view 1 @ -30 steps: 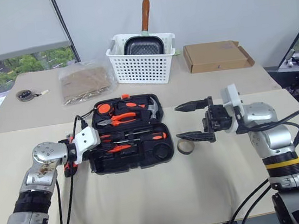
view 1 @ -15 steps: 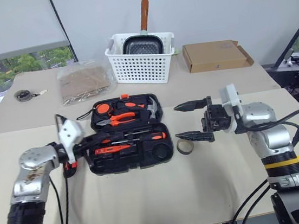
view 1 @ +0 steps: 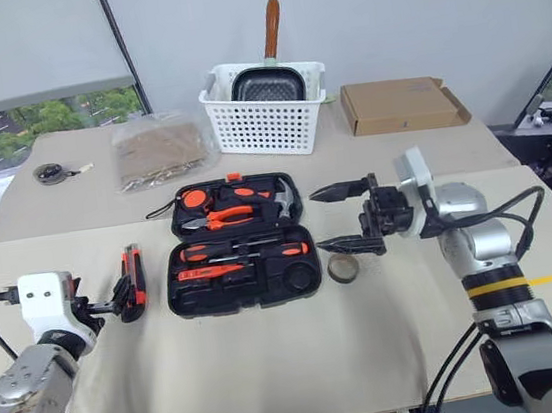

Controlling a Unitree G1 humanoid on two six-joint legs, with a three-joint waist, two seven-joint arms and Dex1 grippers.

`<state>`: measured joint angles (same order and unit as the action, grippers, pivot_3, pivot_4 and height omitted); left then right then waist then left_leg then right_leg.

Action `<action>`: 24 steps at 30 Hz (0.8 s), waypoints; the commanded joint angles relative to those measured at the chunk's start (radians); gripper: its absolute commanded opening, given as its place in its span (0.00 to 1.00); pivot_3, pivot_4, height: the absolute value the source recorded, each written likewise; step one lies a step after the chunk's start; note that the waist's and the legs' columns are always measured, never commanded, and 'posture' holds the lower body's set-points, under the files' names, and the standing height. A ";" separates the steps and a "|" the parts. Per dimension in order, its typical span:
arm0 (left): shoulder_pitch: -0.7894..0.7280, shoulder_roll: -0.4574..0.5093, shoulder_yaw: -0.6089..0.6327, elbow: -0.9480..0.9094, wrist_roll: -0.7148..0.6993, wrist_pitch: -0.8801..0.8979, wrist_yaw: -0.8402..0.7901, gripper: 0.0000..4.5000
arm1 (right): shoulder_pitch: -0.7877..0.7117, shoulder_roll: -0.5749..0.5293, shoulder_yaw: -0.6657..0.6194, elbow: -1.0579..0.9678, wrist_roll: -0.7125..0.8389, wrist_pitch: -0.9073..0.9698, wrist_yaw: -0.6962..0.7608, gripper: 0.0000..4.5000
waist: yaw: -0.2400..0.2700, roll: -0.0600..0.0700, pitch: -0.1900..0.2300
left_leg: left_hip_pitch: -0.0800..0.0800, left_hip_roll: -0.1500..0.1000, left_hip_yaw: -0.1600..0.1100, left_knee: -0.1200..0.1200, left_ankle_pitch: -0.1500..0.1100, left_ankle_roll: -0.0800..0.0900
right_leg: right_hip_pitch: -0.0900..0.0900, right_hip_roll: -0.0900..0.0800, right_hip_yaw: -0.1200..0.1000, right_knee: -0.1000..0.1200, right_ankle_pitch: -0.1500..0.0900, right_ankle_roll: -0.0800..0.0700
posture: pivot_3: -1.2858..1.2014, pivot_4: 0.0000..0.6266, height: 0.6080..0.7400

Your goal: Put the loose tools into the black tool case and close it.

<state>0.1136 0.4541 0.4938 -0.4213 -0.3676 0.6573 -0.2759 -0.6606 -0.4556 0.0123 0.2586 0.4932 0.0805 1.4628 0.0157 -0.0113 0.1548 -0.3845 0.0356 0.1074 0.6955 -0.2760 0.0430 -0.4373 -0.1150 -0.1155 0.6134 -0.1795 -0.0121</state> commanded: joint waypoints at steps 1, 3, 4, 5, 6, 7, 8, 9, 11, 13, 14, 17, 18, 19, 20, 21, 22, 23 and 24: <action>-0.025 -0.068 -0.024 -0.010 0.049 0.006 0.119 0.99 | -0.027 0.007 -0.006 0.021 0.005 -0.036 0.024 1.00 | -0.002 0.000 0.000 | 0.000 0.000 0.000 0.000 0.000 0.000 | 0.000 0.000 0.000 0.000 0.000 0.000 | 0.52 0.24 0.70; -0.023 -0.087 -0.051 0.001 0.059 0.022 0.132 0.99 | -0.029 0.010 -0.003 0.022 0.004 -0.039 0.026 1.00 | -0.003 0.000 0.000 | -0.001 0.000 0.000 0.000 0.001 0.002 | 0.000 0.000 0.000 0.000 0.001 -0.001 | 0.52 0.24 0.70; -0.022 -0.103 -0.060 0.006 0.051 0.044 0.139 0.99 | -0.031 0.009 -0.005 0.021 0.006 -0.037 0.026 1.00 | -0.004 0.000 0.000 | -0.001 0.000 0.000 0.000 0.002 0.004 | -0.001 0.000 0.000 0.000 0.001 -0.002 | 0.52 0.24 0.70; -0.023 -0.112 -0.063 0.010 0.044 0.059 0.143 0.99 | -0.033 0.009 -0.006 0.019 0.007 -0.036 0.025 1.00 | -0.004 0.000 0.000 | -0.001 0.000 0.000 0.000 0.004 0.007 | -0.001 0.001 0.000 0.000 0.002 -0.003 | 0.52 0.24 0.70; -0.031 -0.113 -0.066 0.029 0.057 0.073 0.160 0.99 | -0.032 0.005 -0.008 0.019 0.007 -0.037 0.025 1.00 | -0.004 0.000 0.000 | -0.001 0.000 0.000 0.000 0.004 0.007 | -0.001 0.001 0.000 0.000 0.002 -0.003 | 0.52 0.24 0.70; -0.038 -0.112 -0.068 0.042 0.068 0.081 0.172 0.99 | -0.032 0.003 -0.010 0.020 0.006 -0.039 0.026 1.00 | -0.004 0.000 0.000 | -0.001 0.001 0.000 -0.001 0.004 0.007 | -0.001 0.001 0.000 0.000 0.002 -0.003 | 0.52 0.24 0.70; -0.045 -0.113 -0.062 0.051 0.065 0.092 0.179 0.99 | -0.031 0.003 -0.009 0.019 0.005 -0.040 0.025 1.00 | -0.004 0.000 0.000 | -0.001 0.001 0.001 -0.001 0.004 0.008 | -0.001 0.001 0.000 0.000 0.002 -0.003 | 0.52 0.24 0.70; -0.053 -0.115 -0.058 0.058 0.062 0.099 0.185 0.94 | -0.031 0.003 -0.009 0.020 0.004 -0.042 0.025 1.00 | -0.004 0.000 0.000 | -0.001 0.001 0.000 0.000 0.004 0.008 | -0.001 0.001 0.000 0.000 0.002 -0.003 | 0.52 0.24 0.70; -0.063 -0.108 -0.058 0.071 0.066 0.097 0.188 0.81 | -0.029 0.004 -0.009 0.017 0.004 -0.043 0.022 1.00 | -0.004 0.000 0.000 | -0.001 0.001 0.000 0.000 0.004 0.007 | -0.001 0.001 0.000 0.000 0.002 -0.003 | 0.52 0.24 0.70; -0.076 -0.098 -0.050 0.097 0.077 0.065 0.193 0.64 | -0.025 0.004 -0.009 0.013 0.004 -0.045 0.019 1.00 | -0.004 0.000 0.000 | -0.001 0.001 0.001 0.000 0.003 0.006 | -0.001 0.000 -0.001 0.000 0.002 -0.003 | 0.52 0.24 0.70; -0.077 -0.093 -0.046 0.113 0.087 0.024 0.188 0.54 | -0.022 0.003 -0.010 0.008 0.005 -0.044 0.018 1.00 | -0.004 0.000 0.000 | -0.001 0.001 0.001 0.000 0.003 0.006 | -0.001 0.000 -0.001 0.000 0.002 -0.003 | 0.52 0.24 0.70; -0.075 -0.079 -0.036 0.153 0.101 -0.069 0.170 0.40 | -0.018 0.001 -0.011 -0.002 0.007 -0.041 0.013 1.00 | -0.006 0.000 0.000 | -0.001 0.002 0.001 0.000 0.003 0.004 | -0.002 0.001 -0.001 0.000 0.001 -0.002 | 0.52 0.24 0.70; -0.078 -0.078 -0.024 0.171 0.097 -0.124 0.154 0.40 | -0.017 -0.001 -0.013 -0.007 0.008 -0.039 0.010 1.00 | -0.006 0.000 0.000 | -0.001 0.002 0.001 0.000 0.003 0.004 | -0.002 0.001 -0.001 0.000 0.001 -0.002 | 0.52 0.24 0.70; -0.090 -0.073 0.000 0.178 0.061 -0.192 0.102 0.40 | -0.015 -0.005 -0.016 -0.014 0.009 -0.036 0.006 1.00 | -0.005 0.000 0.000 | -0.001 0.002 0.001 0.000 0.003 0.004 | -0.002 0.001 -0.001 0.000 0.002 -0.003 | 0.52 0.24 0.70; -0.098 -0.065 0.016 0.179 0.022 -0.240 0.043 0.40 | -0.014 -0.009 -0.018 -0.020 0.010 -0.033 0.003 1.00 | -0.005 0.000 0.000 | -0.002 0.003 0.001 0.000 0.003 0.004 | -0.003 0.001 -0.001 -0.001 0.002 -0.003 | 0.52 0.24 0.70; -0.104 -0.059 0.024 0.182 -0.004 -0.270 0.002 0.40 | -0.013 -0.011 -0.018 -0.022 0.010 -0.032 0.000 1.00 | -0.005 -0.001 0.000 | -0.003 0.003 0.001 0.000 0.003 0.004 | -0.004 0.001 -0.002 -0.001 0.002 -0.004 | 0.52 0.24 0.70; -0.104 -0.036 0.019 0.172 -0.046 -0.295 -0.086 0.40 | -0.011 -0.014 -0.019 -0.025 0.011 -0.030 -0.003 1.00 | -0.005 -0.001 0.000 | -0.004 0.003 0.001 0.000 0.003 0.004 | -0.005 0.001 -0.002 -0.001 0.003 -0.005 | 0.52 0.24 0.70; -0.100 -0.004 0.005 0.155 -0.084 -0.314 -0.186 0.40 | -0.010 -0.017 -0.020 -0.025 0.012 -0.030 -0.003 1.00 | -0.002 -0.001 0.000 | -0.005 0.004 0.001 0.000 0.003 0.004 | -0.005 0.001 -0.002 -0.001 0.004 -0.006 | 0.52 0.24 0.70; -0.097 0.024 -0.006 0.148 -0.114 -0.341 -0.276 0.40 | -0.009 -0.020 -0.021 -0.025 0.012 -0.029 -0.004 1.00 | 0.000 -0.001 0.000 | -0.005 0.003 0.001 0.000 0.003 0.003 | -0.005 0.000 -0.003 -0.002 0.005 -0.009 | 0.52 0.24 0.70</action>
<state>0.0303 0.4373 0.4897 -0.2099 -0.4108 0.3917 -0.3933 -0.6625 -0.4618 0.0180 0.2670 0.4907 0.0547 1.4603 0.0157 -0.0121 0.1548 -0.3905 0.0391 0.1076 0.6952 -0.2753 0.0427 -0.4425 -0.1146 -0.1202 0.6110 -0.1748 -0.0213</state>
